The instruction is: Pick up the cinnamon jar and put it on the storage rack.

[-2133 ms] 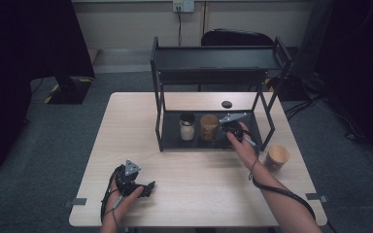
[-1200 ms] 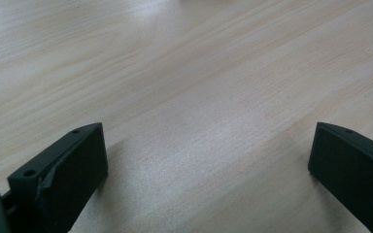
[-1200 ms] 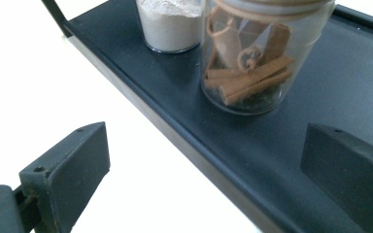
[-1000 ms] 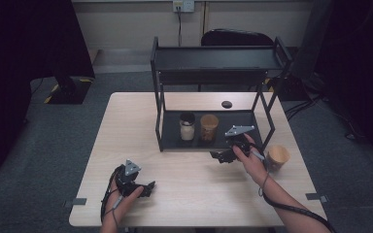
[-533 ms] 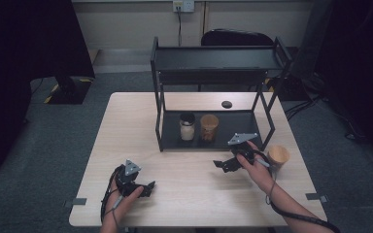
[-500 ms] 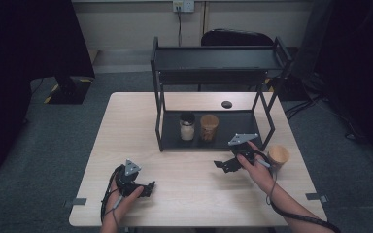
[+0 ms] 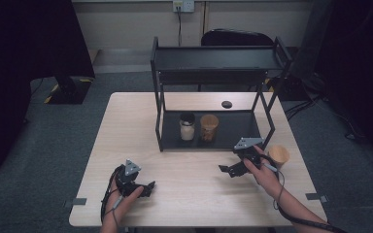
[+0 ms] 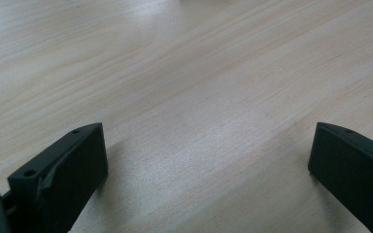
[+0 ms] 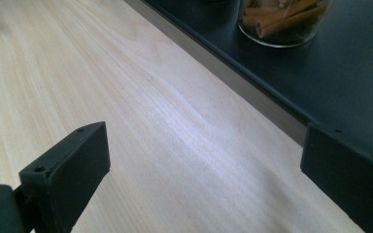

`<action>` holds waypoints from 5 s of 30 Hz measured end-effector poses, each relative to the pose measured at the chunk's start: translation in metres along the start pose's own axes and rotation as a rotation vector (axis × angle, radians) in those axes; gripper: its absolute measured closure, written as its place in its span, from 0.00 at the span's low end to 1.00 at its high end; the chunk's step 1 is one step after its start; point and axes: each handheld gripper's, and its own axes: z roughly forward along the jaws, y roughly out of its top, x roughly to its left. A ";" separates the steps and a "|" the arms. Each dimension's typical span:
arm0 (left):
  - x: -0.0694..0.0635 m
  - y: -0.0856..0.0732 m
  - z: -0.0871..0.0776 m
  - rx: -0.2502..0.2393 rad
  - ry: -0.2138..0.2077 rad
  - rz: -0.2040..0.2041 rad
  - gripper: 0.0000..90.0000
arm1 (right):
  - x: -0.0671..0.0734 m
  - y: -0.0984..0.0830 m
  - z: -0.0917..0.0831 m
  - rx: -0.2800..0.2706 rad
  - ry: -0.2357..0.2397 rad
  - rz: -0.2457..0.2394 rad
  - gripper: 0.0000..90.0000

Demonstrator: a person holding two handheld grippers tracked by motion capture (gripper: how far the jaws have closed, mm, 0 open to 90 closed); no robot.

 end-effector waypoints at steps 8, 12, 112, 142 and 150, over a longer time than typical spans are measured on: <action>0.000 0.000 0.000 0.000 0.000 0.000 0.00 | 0.004 -0.007 -0.008 -0.002 0.027 -0.007 0.03; 0.000 0.000 0.000 0.000 0.000 0.000 0.00 | 0.004 -0.013 -0.012 -0.002 0.039 0.001 0.03; 0.000 0.000 0.000 0.000 0.000 0.000 0.00 | -0.011 -0.113 -0.106 0.039 0.059 0.020 0.03; 0.000 0.000 0.000 0.000 0.000 0.000 0.00 | -0.027 -0.119 -0.121 0.010 -0.141 0.126 0.03; 0.000 0.000 0.000 0.000 0.000 0.000 0.00 | -0.033 -0.119 -0.121 -0.014 -0.187 0.175 0.03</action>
